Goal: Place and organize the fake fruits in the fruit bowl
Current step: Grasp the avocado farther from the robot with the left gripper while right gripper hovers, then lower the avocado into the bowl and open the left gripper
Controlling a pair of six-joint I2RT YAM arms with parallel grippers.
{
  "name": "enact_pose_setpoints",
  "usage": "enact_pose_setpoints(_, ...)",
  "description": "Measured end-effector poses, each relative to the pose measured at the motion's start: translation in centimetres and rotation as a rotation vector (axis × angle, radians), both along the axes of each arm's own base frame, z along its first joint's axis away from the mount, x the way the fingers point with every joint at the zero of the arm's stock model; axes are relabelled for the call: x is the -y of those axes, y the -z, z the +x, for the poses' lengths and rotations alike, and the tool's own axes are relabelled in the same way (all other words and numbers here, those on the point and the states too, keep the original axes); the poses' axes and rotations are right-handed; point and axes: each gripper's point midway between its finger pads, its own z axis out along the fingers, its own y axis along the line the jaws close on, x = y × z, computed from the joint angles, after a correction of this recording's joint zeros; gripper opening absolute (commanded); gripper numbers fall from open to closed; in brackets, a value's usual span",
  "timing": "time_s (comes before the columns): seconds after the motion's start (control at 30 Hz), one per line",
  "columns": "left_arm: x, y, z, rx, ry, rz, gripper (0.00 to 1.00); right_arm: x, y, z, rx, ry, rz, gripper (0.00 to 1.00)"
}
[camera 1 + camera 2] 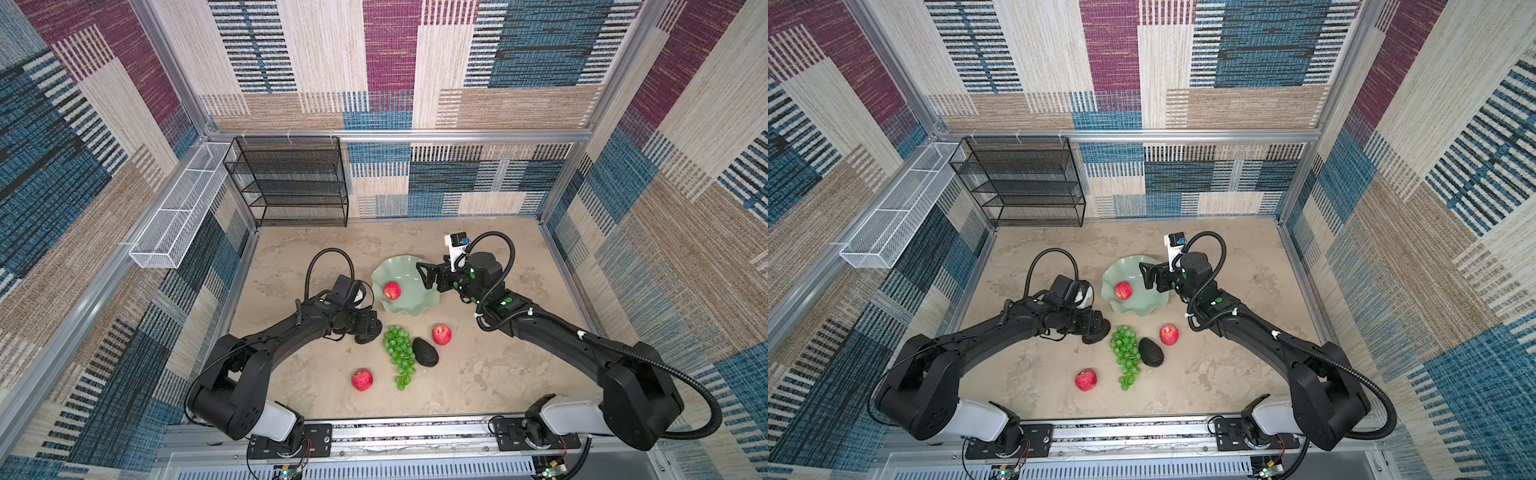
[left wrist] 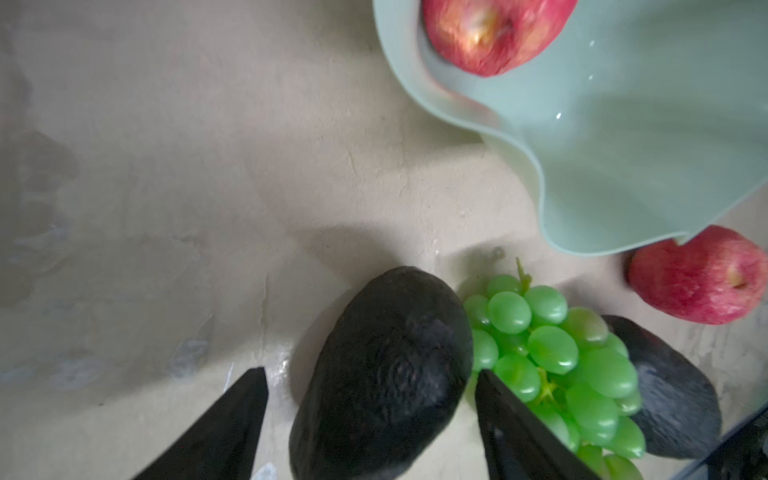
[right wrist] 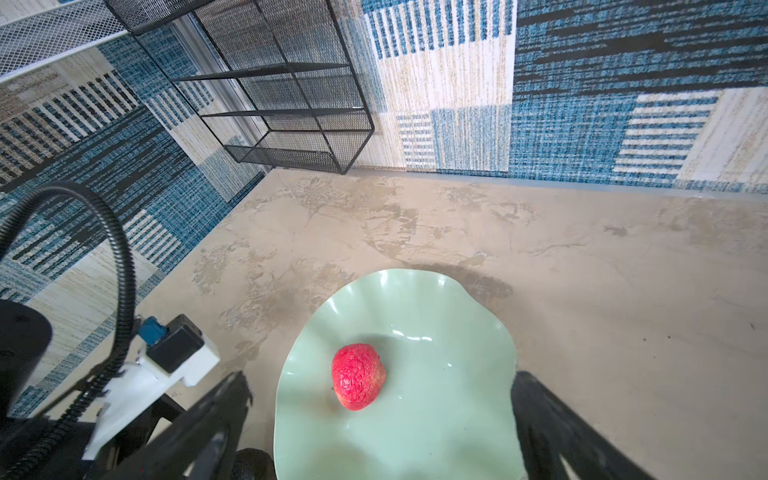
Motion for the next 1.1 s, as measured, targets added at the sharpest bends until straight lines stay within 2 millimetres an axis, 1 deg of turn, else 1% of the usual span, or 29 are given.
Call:
enact_pose_setpoints(0.07,-0.2,0.8,0.0,-0.011,-0.002,0.028,0.68,0.0,0.0,0.0,0.001,0.0,0.001,1.0)
enact_pose_setpoints(0.13,-0.2,1.4,-0.3,-0.032,0.002,0.049,0.57,0.0,0.0,0.0,0.003,0.0,-0.003,1.0)
enact_pose_setpoints(0.2,-0.3,1.6,-0.2,-0.032,0.001,0.064,0.49,0.2,0.0,0.2,0.003,0.007,-0.004,1.0)
enact_pose_setpoints(0.27,-0.2,1.5,-0.2,-0.027,0.003,0.069,0.46,0.2,0.1,0.2,0.001,0.009,-0.006,1.0)
enact_pose_setpoints(0.33,-0.6,1.0,-0.6,-0.022,-0.004,0.088,0.46,0.2,0.1,0.3,0.001,0.01,-0.006,1.0)
enact_pose_setpoints(0.4,-0.7,-0.4,-0.8,0.001,-0.005,0.073,0.46,0.3,0.1,0.3,0.001,0.012,-0.006,1.0)
enact_pose_setpoints(0.47,-0.7,-2.3,-0.8,0.039,-0.007,0.051,0.48,0.4,0.2,0.3,0.0,0.013,-0.006,1.0)
enact_pose_setpoints(0.57,-0.1,-6.3,0.1,0.125,-0.003,-0.002,0.51,0.7,0.3,0.4,0.001,0.025,-0.008,1.0)
enact_pose_setpoints(0.63,1.0,-9.0,1.2,0.178,0.012,-0.045,0.52,0.9,0.2,0.5,0.003,0.034,-0.009,1.0)
enact_pose_setpoints(0.67,1.6,-10.3,2.1,0.204,0.022,-0.063,0.52,0.9,0.2,0.5,0.004,0.036,-0.01,1.0)
enact_pose_setpoints(0.7,2.3,-11.2,3.0,0.223,0.027,-0.073,0.52,1.0,0.2,0.5,0.004,0.038,-0.009,1.0)
enact_pose_setpoints(0.77,3.7,-12.1,4.8,0.233,0.043,-0.094,0.52,1.1,0.2,0.5,0.003,0.043,-0.007,1.0)
enact_pose_setpoints(0.9,6.9,-11.7,8.3,0.213,0.067,-0.098,0.52,1.7,-0.2,-0.1,0.002,0.055,0.012,1.0)
enact_pose_setpoints(0.97,8.3,-11.2,9.5,0.201,0.08,-0.096,0.52,2.1,-0.1,-0.8,-0.001,0.059,0.022,1.0)
enact_pose_setpoints(1.03,9.8,-10.5,10.6,0.193,0.093,-0.093,0.52,2.5,0.5,-1.5,-0.017,0.064,0.028,1.0)
enact_pose_setpoints(1.1,11.4,-9.5,11.6,0.178,0.11,-0.082,0.52,3.1,1.6,-2.3,-0.046,0.076,0.022,1.0)
